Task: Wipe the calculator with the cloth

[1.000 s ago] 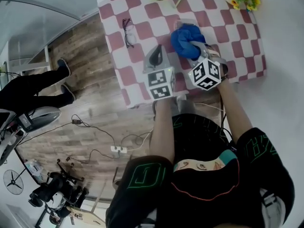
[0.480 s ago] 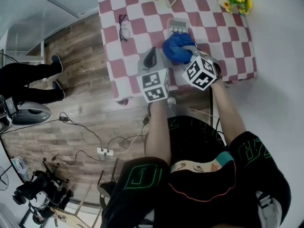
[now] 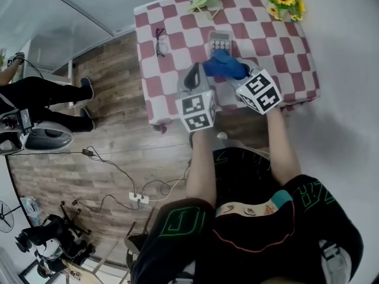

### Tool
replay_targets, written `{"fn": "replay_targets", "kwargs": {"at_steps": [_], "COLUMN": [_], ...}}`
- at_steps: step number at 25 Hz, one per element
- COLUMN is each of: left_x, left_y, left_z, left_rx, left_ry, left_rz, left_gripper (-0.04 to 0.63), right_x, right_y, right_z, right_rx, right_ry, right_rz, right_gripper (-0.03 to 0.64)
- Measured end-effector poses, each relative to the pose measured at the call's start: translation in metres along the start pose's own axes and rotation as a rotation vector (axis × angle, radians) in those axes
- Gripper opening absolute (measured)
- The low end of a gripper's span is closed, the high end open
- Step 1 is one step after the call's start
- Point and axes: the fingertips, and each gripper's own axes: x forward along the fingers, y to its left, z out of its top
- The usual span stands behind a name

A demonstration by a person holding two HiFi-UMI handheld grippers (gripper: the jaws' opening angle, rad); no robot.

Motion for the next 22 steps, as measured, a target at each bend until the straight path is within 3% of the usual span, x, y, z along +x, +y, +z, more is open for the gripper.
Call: {"fn": "replay_targets", "kwargs": {"at_steps": [6,16,22], "left_x": [-0.012,-0.018,-0.023], "left_y": [-0.018,-0.058,-0.069], "left_z": [0.040,0.104,0.134], "left_rx": [0.068,0.118,0.139], "left_ry": [-0.070,-0.202,-0.273], "left_rz": [-0.027,-0.101,-0.119], "left_gripper": [0.010,0.009,0.011], "right_x": [-0.050,-0.141,-0.177], "right_y": [-0.019,-0.082,-0.106], "right_z": [0.031,0.058,0.063], "right_rx": [0.262,0.279,0.329], "right_ry": [-0.253,-0.482,-0.585], "right_rz": [-0.006,-0.257,-0.337], "right_gripper": [0.100,0.095,0.094]}}
